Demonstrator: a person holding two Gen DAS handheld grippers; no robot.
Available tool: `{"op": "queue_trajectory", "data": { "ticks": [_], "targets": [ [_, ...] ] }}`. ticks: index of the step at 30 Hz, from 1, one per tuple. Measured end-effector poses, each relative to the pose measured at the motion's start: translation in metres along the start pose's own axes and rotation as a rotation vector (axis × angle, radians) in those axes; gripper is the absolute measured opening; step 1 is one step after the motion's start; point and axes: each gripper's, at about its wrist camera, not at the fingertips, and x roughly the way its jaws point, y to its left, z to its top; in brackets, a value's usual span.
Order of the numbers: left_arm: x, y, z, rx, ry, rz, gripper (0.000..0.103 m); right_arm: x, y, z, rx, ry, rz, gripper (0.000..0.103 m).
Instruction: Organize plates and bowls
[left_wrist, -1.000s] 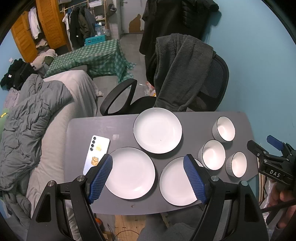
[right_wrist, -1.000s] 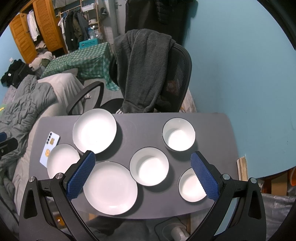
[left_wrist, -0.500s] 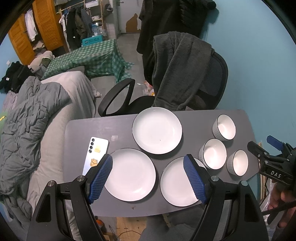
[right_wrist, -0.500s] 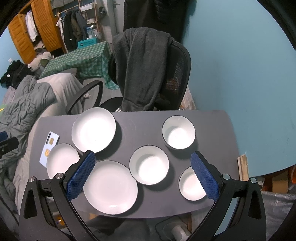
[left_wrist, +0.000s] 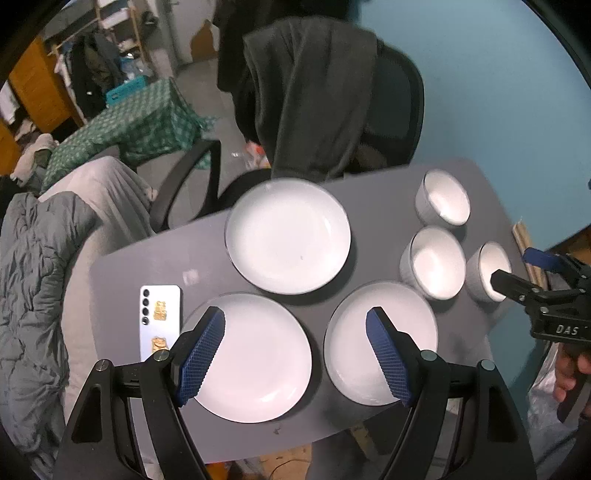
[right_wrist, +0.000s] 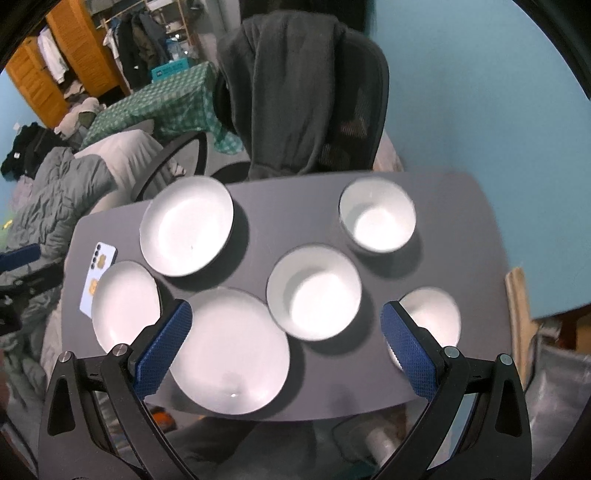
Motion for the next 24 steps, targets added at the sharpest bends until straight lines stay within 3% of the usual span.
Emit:
{"op": "queue_trajectory", "data": {
  "ticks": [10,15,20,24],
  "targets": [
    [0.062,-0.014,-0.015,0.116,0.072,-0.054,0.078,0.048,-0.012,-0.04,0.104,0.083,0.013,0.1],
    [0.091,-0.023,-0.02,0.141,0.13,-0.102,0.073,0.076,-0.018,-0.056,0.142,0.139,0.023,0.091],
    [0.109,-0.03,-0.024,0.148,0.172,-0.132,0.064,0.099,-0.027,-0.073,0.189,0.178,0.056,0.075],
    [0.118,-0.03,-0.026,0.154,0.192,-0.147,0.064,0.111,-0.035,-0.081,0.241,0.214,0.105,0.063]
  ]
}}
